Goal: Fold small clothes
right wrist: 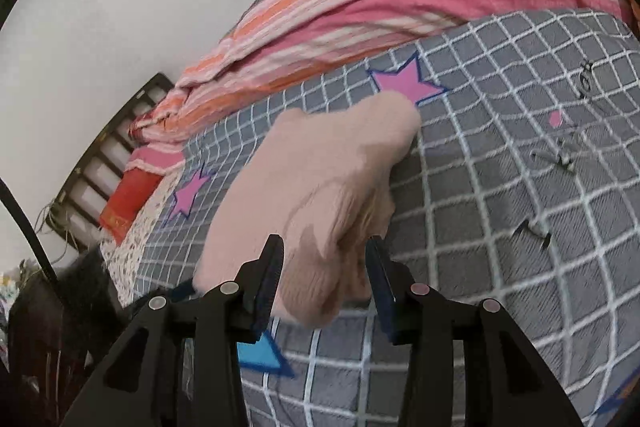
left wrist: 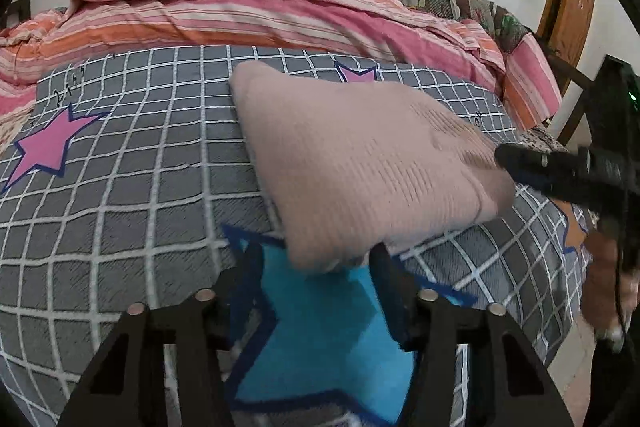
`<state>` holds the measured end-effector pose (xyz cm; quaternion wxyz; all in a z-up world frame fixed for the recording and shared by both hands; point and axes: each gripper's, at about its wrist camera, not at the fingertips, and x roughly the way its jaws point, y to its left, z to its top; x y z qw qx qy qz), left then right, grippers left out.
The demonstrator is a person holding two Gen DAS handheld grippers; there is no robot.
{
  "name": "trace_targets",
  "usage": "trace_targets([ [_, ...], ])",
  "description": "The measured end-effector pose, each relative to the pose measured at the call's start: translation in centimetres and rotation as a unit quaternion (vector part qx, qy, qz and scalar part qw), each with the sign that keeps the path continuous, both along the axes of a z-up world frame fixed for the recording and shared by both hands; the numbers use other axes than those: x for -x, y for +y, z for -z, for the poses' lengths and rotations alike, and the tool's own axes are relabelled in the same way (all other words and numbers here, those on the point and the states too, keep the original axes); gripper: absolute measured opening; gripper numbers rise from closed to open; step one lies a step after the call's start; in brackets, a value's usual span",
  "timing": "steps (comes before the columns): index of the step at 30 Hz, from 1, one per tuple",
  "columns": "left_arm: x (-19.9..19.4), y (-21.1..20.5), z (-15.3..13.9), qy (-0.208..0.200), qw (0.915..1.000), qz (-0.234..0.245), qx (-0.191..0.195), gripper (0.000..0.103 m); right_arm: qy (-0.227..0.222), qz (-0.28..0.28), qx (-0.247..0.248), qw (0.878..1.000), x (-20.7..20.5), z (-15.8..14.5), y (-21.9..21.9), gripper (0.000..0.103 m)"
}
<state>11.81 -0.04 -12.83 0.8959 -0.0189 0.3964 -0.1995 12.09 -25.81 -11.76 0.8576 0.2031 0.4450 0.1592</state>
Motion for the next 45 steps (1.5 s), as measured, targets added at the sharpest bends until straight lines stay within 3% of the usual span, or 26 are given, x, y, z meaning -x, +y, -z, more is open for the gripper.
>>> trace_targets([
  [3, -0.5, -1.4, 0.0, -0.002, 0.9998, -0.002, -0.019, 0.028, 0.010, -0.001, 0.023, 1.000, -0.9, 1.1, 1.2, 0.041],
  [4, -0.6, -1.5, -0.1, -0.004, 0.9998, -0.005, -0.018, 0.025, 0.008, 0.005, 0.023, 1.000, -1.3, 1.3, 1.2, 0.035],
  [5, -0.5, -1.3, -0.6, -0.008, 0.9999, -0.007, -0.001, 0.021, 0.008, 0.006, 0.021, 1.000, -1.8, 1.4, 1.3, 0.019],
  [6, -0.4, -0.9, -1.0, -0.013, 0.9998, -0.009, 0.016, 0.019, 0.008, 0.002, 0.018, 1.000, -2.1, 1.4, 1.3, 0.011],
  [8, -0.2, 0.1, -1.5, -0.016, 0.9985, -0.009, 0.051, 0.017, -0.033, 0.009, 0.004, 0.999, -1.9, 0.1, 0.6, 0.006],
  [10, -0.3, 0.4, -1.0, -0.003, 0.9985, -0.016, 0.052, 0.013, -0.071, 0.011, 0.007, 0.997, -1.3, -0.8, -0.3, 0.005],
  [15, -0.1, 1.5, 1.1, 0.039, 0.9963, -0.021, 0.073, 0.016, 0.015, 0.009, 0.035, 0.999, -2.4, 3.3, -0.8, 0.005],
  [17, 0.5, 2.3, 0.9, 0.045, 0.9953, -0.025, 0.082, 0.023, 0.009, 0.003, 0.054, 0.999, -2.0, 2.9, -0.6, 0.010],
  [19, 1.1, 2.9, 0.4, 0.034, 0.9955, -0.028, 0.084, 0.027, -0.008, 0.003, 0.064, 0.998, -1.5, 1.6, -0.6, 0.025],
  [20, 1.7, 3.5, -0.1, 0.024, 0.9952, -0.025, 0.091, 0.029, -0.019, 0.005, 0.069, 0.997, -1.3, 1.0, -0.7, 0.028],
  [24, 2.2, 4.2, -1.9, -0.006, 0.9941, -0.016, 0.107, 0.039, -0.058, 0.012, 0.103, 0.993, -2.0, -1.3, -0.8, 0.029],
  [30, -4.2, 0.9, -3.3, -0.012, 0.9970, -0.029, 0.071, 0.039, -0.014, 0.040, 0.094, 0.995, -6.6, 0.2, -0.7, 0.033],
  [35, -7.4, -0.5, -0.4, 0.025, 0.9972, -0.052, 0.048, 0.047, 0.011, 0.072, 0.061, 0.996, -8.5, 1.9, -1.6, 0.056],
  [39, -6.1, -0.2, 0.9, 0.018, 0.9972, -0.052, 0.050, 0.049, 0.023, 0.065, 0.040, 0.997, -9.8, 2.9, -1.7, 0.056],
  [43, -7.0, 1.0, 0.6, 0.040, 0.9929, -0.059, 0.095, 0.051, 0.031, 0.062, 0.021, 0.997, -11.3, 3.7, -1.6, 0.054],
  [45, -7.7, 1.2, 0.0, 0.038, 0.9922, -0.060, 0.103, 0.051, 0.028, 0.049, 0.014, 0.998, -12.2, 3.8, -1.2, 0.035],
])
